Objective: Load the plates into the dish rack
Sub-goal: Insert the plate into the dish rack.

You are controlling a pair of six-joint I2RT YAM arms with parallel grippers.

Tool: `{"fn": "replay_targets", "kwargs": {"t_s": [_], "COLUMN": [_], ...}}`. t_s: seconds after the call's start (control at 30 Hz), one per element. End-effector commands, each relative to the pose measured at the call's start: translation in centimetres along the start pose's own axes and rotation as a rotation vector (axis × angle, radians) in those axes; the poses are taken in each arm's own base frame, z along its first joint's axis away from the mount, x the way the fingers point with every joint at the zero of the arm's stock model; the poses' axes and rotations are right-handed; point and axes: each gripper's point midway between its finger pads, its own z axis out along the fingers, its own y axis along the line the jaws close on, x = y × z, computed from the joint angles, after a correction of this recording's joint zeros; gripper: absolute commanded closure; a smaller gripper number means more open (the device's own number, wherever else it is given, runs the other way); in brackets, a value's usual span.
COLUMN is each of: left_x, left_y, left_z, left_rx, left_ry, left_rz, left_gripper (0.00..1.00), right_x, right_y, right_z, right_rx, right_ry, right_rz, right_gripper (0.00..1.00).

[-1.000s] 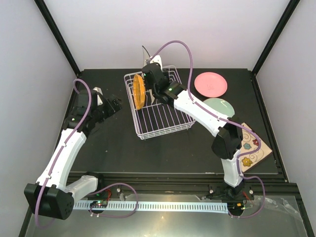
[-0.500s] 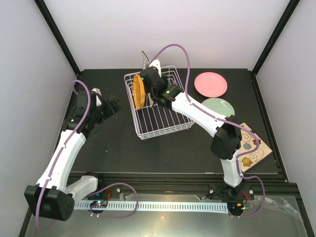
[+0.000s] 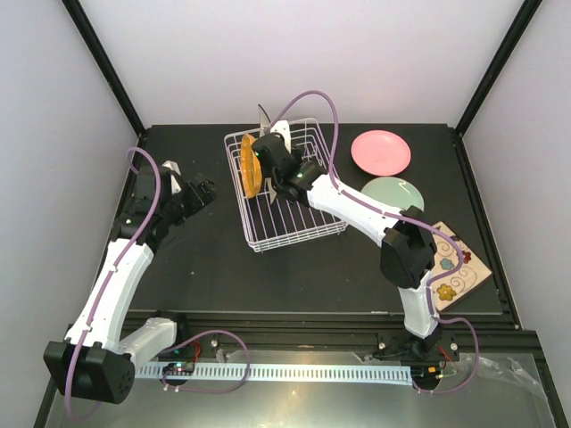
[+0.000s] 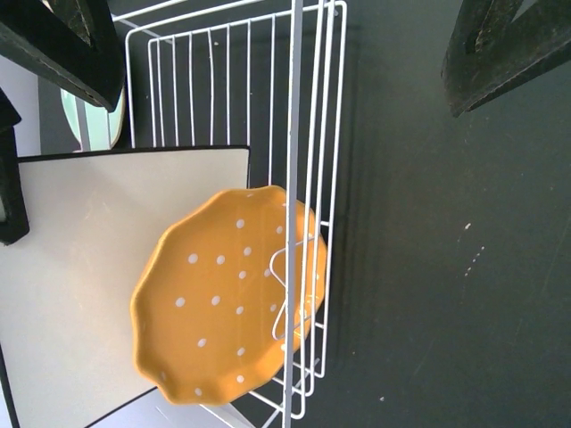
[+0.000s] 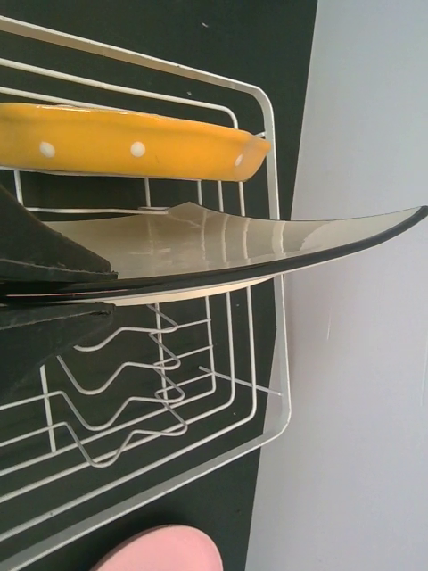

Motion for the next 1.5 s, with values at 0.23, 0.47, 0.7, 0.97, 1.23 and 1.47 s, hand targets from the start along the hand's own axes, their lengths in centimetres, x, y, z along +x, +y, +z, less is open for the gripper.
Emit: {"fn": "replay_targets", "kwargs": {"t_s": [0.23, 0.47, 0.7, 0.97, 1.23, 1.47], "left_x": [0.0, 0.1, 0.0, 0.5, 1.2, 3.5], "left_y": [0.5, 0.7, 0.7, 1.0, 1.4, 2.2], "left_z": [-0.8, -0.8, -0.6, -0.4, 0.3, 2.4], "left_rx": [-0.017, -0.027, -0.024, -0.024, -0.016, -0.016], "left_ry": [-0.006, -0.006, -0.008, 0.002, 0.024, 0.145], "left_rz": [0.016, 0.018, 0.015, 0.010, 0.015, 0.019], "left_gripper": [0.01, 0.01, 0.01, 0.01, 0.01, 0.01], "right_x": [-4.3, -3.3, -2.5, -1.5, -1.3, -1.4], "right_y": [1.2, 1.5, 1.2, 0.2, -0.8, -1.6], "right_z": [0.5, 1.3, 1.5, 2.4, 2.3, 1.9], "right_rx": [-0.017, -0.013, -0.004, 0.004, 0.014, 0.010], "right_ry": [-0.206, -0.187, -0.157, -0.128, -0.127, -0.127], "right_rz": [0.188, 0.173, 0.159, 0.163, 0.166, 0.177], "right_gripper": [0.99, 0.99, 0.89, 0.85, 0.73, 0.63]}}
